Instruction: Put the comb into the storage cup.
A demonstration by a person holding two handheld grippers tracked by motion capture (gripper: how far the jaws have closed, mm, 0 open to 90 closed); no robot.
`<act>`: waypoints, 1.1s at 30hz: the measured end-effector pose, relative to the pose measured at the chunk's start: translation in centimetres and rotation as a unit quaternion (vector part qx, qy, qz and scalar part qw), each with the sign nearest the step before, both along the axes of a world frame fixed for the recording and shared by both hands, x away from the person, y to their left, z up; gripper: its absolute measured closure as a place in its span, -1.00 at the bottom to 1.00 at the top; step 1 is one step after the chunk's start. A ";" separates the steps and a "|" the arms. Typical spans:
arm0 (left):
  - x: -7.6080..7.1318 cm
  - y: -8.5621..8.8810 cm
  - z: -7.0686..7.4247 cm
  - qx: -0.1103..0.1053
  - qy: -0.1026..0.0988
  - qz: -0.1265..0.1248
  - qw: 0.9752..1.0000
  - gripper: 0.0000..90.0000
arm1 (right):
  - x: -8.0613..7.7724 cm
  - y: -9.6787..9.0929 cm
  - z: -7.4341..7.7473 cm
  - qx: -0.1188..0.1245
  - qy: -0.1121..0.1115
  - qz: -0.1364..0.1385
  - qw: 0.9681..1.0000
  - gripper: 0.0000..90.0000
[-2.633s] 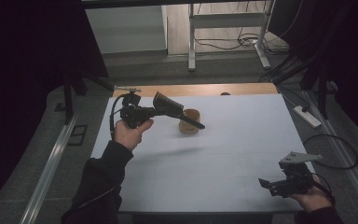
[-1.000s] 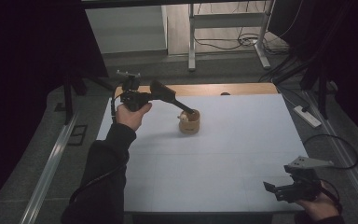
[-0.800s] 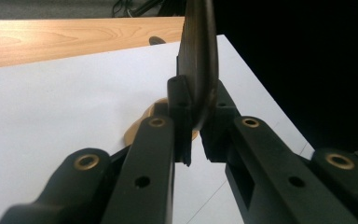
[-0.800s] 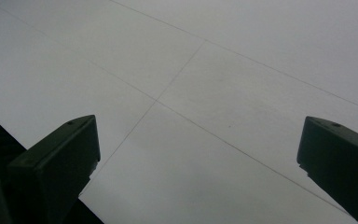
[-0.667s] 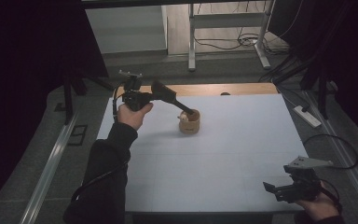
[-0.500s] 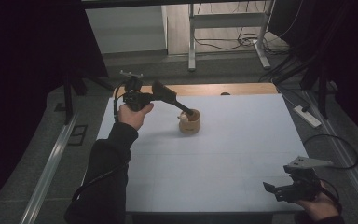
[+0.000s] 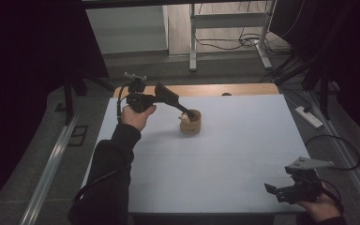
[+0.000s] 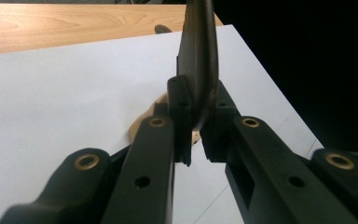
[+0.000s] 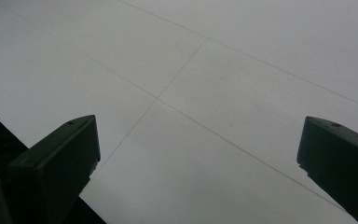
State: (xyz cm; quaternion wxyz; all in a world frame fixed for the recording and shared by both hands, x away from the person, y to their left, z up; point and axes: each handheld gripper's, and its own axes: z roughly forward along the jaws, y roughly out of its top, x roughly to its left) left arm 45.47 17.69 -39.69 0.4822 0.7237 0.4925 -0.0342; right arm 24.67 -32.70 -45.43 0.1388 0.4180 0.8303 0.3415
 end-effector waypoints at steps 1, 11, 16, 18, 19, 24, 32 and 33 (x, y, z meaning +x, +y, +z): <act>0.0 0.0 -0.1 0.001 0.000 0.000 1.000 0.83 | 0.0 0.0 0.0 -0.001 0.000 0.000 1.000 -1.00; 0.4 -0.4 -1.1 0.001 0.010 -0.001 1.000 0.83 | 0.0 0.0 0.0 -0.002 0.002 0.002 1.000 -1.00; 0.5 -0.7 -1.8 -0.001 0.015 -0.002 1.000 0.83 | 0.0 0.0 0.0 -0.002 0.003 0.003 1.000 -1.00; 0.5 -0.8 -2.0 0.000 0.017 -0.003 1.000 0.83 | 0.0 0.1 0.0 -0.002 0.003 0.003 1.000 -1.00; 0.6 -0.9 -2.1 -0.001 0.018 -0.004 1.000 0.83 | 0.0 0.1 0.0 -0.002 0.003 0.003 1.000 -1.00; 0.6 -1.1 -2.6 -0.004 0.021 -0.003 1.000 0.83 | 0.0 0.1 0.0 -0.004 0.003 0.007 1.000 -1.00; 0.8 -1.0 -3.4 -0.011 0.029 0.000 1.000 0.83 | 0.0 0.2 -0.1 -0.006 0.004 0.008 1.000 -1.00; 0.8 -1.0 -3.5 -0.015 0.029 0.001 0.999 0.83 | 0.0 0.2 -0.1 -0.007 0.003 0.009 1.000 -1.00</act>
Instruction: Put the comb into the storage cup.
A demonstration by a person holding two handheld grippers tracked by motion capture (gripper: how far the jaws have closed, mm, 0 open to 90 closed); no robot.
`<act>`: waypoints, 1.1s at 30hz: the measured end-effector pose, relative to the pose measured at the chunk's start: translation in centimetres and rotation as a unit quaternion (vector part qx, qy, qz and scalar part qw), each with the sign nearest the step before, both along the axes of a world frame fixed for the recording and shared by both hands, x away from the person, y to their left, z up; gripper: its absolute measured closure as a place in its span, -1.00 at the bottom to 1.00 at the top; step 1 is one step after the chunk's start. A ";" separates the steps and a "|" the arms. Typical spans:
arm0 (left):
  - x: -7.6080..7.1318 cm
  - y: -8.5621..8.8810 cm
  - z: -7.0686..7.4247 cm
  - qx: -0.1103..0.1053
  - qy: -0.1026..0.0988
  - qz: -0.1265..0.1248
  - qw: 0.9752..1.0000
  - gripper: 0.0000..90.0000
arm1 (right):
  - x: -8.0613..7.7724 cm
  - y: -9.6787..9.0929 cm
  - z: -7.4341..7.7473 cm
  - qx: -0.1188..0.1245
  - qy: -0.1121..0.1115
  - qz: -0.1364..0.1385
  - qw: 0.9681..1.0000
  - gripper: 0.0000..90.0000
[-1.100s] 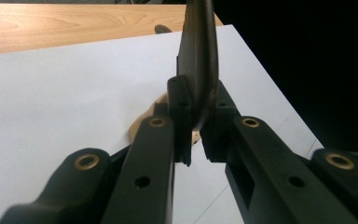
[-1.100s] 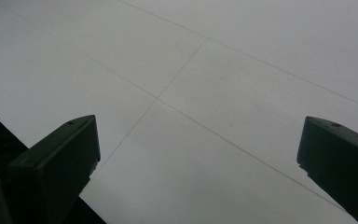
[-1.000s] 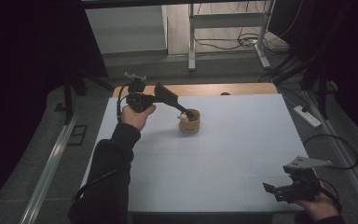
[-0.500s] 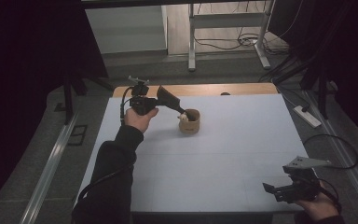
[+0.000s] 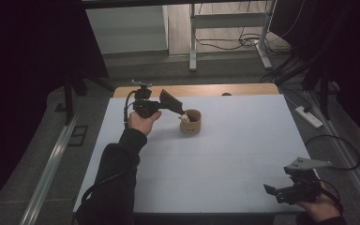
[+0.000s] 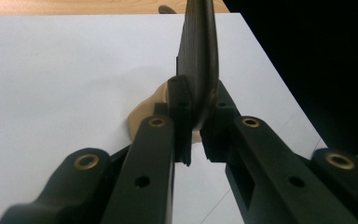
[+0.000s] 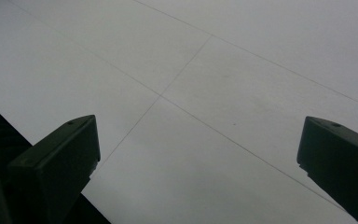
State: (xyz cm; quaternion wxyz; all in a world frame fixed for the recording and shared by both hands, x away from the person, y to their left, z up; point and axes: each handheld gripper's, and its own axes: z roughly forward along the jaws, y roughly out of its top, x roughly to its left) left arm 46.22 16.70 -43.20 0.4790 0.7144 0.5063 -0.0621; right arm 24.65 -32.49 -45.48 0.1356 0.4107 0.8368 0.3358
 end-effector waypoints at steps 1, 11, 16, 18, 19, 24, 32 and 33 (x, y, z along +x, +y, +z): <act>0.0 0.0 0.0 -0.001 0.000 0.001 1.000 0.83 | 0.0 0.0 0.0 -0.001 0.000 0.000 1.000 -1.00; -0.1 0.0 -0.3 -0.008 -0.007 0.008 1.000 0.80 | 0.0 0.0 0.0 -0.002 0.000 0.001 1.000 -1.00; -0.1 -0.2 -0.7 -0.003 -0.009 0.010 1.000 0.72 | 0.0 0.0 0.0 -0.002 0.000 0.000 1.000 -1.00; -0.2 -0.2 -0.8 -0.001 -0.011 0.012 1.000 0.66 | 0.0 0.0 0.0 -0.003 0.000 0.000 1.000 -1.00; -0.2 -0.2 -0.9 0.001 -0.013 0.012 1.000 0.65 | 0.0 0.0 0.0 -0.003 0.000 0.000 1.000 -1.00; -0.3 -0.3 -0.9 0.012 -0.028 0.015 0.999 0.45 | 0.0 0.0 0.0 -0.003 0.001 0.000 1.000 -1.00; -0.6 -0.5 -0.8 0.044 -0.068 0.021 0.996 0.09 | 0.0 0.1 0.0 -0.004 0.000 0.000 1.000 -1.00; -0.7 -0.5 -0.8 0.049 -0.075 0.022 0.996 0.04 | 0.0 0.1 0.0 -0.004 0.000 0.000 1.000 -1.00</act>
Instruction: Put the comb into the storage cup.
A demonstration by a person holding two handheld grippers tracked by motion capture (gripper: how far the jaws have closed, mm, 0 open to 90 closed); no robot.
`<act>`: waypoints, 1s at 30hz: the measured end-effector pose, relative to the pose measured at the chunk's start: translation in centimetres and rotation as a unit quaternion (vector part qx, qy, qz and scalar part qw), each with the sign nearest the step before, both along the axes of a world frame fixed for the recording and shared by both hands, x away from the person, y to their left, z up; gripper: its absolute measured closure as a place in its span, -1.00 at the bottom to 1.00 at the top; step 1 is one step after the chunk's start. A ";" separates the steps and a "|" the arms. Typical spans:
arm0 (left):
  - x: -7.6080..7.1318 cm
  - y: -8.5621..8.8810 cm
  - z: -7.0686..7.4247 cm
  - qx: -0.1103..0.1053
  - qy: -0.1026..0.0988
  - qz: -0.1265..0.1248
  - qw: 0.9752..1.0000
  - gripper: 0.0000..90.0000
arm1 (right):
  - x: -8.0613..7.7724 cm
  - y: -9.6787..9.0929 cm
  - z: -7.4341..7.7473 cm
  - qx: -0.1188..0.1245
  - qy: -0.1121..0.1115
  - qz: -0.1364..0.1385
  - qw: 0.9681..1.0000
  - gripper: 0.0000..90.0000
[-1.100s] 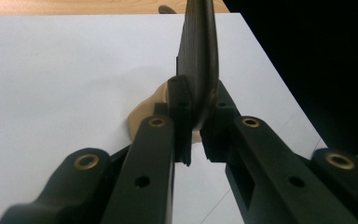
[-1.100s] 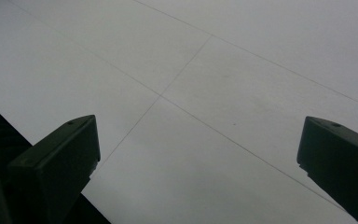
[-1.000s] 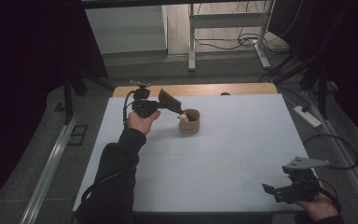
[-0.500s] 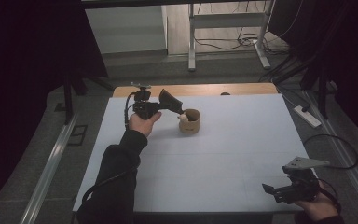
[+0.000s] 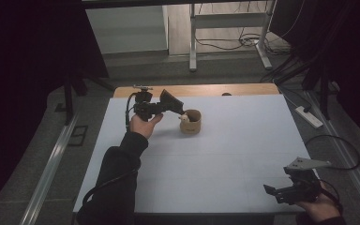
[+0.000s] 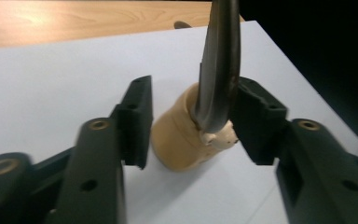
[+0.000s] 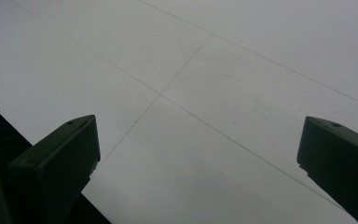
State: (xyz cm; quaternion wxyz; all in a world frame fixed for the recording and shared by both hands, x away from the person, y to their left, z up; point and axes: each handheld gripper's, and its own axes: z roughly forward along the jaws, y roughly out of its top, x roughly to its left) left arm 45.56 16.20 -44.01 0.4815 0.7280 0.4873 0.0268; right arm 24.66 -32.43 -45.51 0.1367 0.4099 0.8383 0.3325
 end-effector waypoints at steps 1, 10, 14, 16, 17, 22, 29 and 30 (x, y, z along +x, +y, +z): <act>0.0 0.0 0.0 0.003 -0.003 0.001 1.000 -0.02 | 0.0 0.0 0.0 0.000 0.000 0.000 1.000 -1.00; -0.5 -0.2 0.5 0.045 -0.058 0.009 0.997 -0.47 | 0.0 0.0 0.0 -0.001 -0.002 -0.007 1.000 -1.00; -0.8 -0.2 0.5 0.060 -0.076 0.008 0.995 -0.63 | 0.0 0.0 0.0 -0.001 -0.003 -0.008 1.000 -1.00; -1.0 -0.2 0.4 0.066 -0.083 0.009 0.994 -0.70 | 0.0 0.0 0.0 -0.002 -0.003 -0.009 1.000 -1.00; -1.0 -0.2 0.4 0.069 -0.083 0.009 0.994 -0.72 | 0.0 0.0 0.0 -0.002 -0.003 -0.009 1.000 -1.00; -1.2 0.1 0.2 0.066 -0.083 0.008 0.994 -0.79 | 0.0 0.0 0.0 -0.002 -0.003 -0.009 1.000 -1.00; -1.6 0.1 0.0 0.094 -0.089 -0.005 0.992 -0.95 | 0.0 0.0 0.0 -0.003 -0.002 -0.010 1.000 -1.00; -1.7 0.1 0.0 0.096 -0.090 -0.006 0.991 -0.96 | 0.0 0.0 0.0 -0.003 -0.002 -0.010 1.000 -1.00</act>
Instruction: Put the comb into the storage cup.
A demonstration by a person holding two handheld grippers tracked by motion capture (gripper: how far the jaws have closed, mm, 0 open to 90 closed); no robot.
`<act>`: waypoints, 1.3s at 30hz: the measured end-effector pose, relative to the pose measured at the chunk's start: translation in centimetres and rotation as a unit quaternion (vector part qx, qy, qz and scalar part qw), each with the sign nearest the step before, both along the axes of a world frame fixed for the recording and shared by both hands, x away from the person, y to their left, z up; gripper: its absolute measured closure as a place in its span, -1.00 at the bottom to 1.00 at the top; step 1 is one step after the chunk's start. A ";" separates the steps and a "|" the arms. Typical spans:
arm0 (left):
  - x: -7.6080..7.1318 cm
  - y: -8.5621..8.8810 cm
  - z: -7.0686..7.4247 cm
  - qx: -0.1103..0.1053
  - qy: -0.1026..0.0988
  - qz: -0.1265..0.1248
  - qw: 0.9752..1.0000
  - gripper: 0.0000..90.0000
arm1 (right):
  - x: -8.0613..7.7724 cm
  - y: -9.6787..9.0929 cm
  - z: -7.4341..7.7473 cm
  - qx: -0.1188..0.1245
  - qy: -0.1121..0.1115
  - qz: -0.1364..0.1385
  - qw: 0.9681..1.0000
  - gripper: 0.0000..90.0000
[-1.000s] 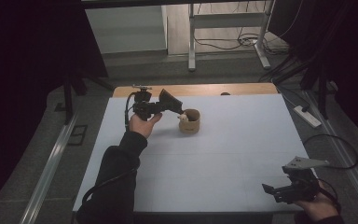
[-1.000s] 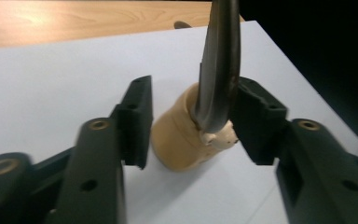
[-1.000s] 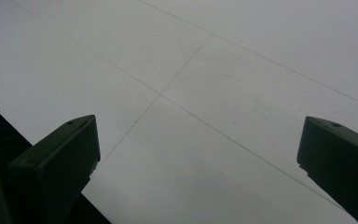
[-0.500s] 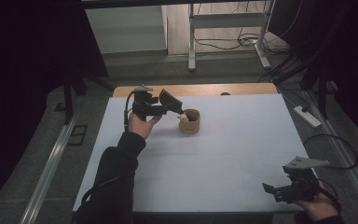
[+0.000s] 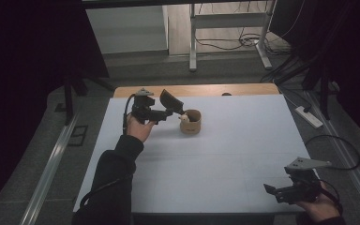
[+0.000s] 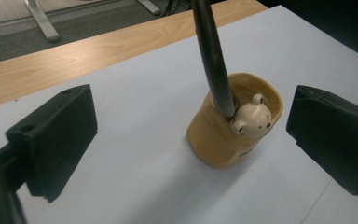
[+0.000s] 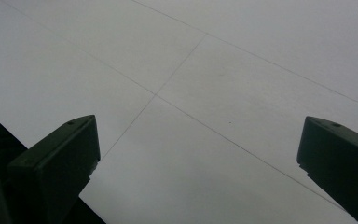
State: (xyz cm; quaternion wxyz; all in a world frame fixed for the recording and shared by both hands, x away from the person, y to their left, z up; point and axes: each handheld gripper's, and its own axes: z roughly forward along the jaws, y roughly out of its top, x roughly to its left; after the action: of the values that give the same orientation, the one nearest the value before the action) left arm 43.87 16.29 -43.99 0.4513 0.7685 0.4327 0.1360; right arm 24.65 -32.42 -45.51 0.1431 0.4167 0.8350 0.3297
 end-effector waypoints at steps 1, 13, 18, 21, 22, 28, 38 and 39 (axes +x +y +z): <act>-0.1 0.0 0.0 0.002 -0.002 0.000 1.000 -0.97 | 0.0 0.0 0.0 0.000 0.000 0.000 1.000 -1.00; -1.3 0.3 -0.2 0.015 -0.015 -0.008 1.000 -1.00 | 0.0 0.0 0.0 -0.002 0.000 0.000 1.000 -1.00; -1.8 0.4 -0.3 0.014 -0.015 -0.008 1.000 -1.00 | 0.0 0.0 0.0 -0.002 0.000 -0.001 1.000 -1.00; -2.0 0.5 -0.4 0.014 -0.013 -0.010 1.000 -1.00 | 0.0 0.0 0.0 -0.002 0.001 -0.001 1.000 -1.00; -2.0 0.5 -0.5 0.013 -0.014 -0.010 1.000 -1.00 | 0.0 0.0 0.0 -0.002 0.001 -0.001 1.000 -1.00; -2.3 0.7 -1.0 0.003 -0.013 -0.016 1.000 -1.00 | 0.0 0.0 0.0 -0.004 0.001 -0.001 1.000 -1.00; -3.0 1.2 -1.3 -0.009 -0.008 -0.020 1.000 -1.00 | 0.0 0.1 0.0 -0.005 0.000 -0.002 1.000 -1.00; -3.1 1.2 -1.3 -0.010 -0.007 -0.020 1.000 -1.00 | 0.0 0.1 0.0 -0.005 0.000 -0.002 1.000 -1.00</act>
State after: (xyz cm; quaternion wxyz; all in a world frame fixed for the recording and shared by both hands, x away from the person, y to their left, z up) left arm 40.82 17.50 -45.30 0.4642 0.7718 0.4154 0.1277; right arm 24.67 -32.34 -45.50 0.1460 0.4179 0.8356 0.3253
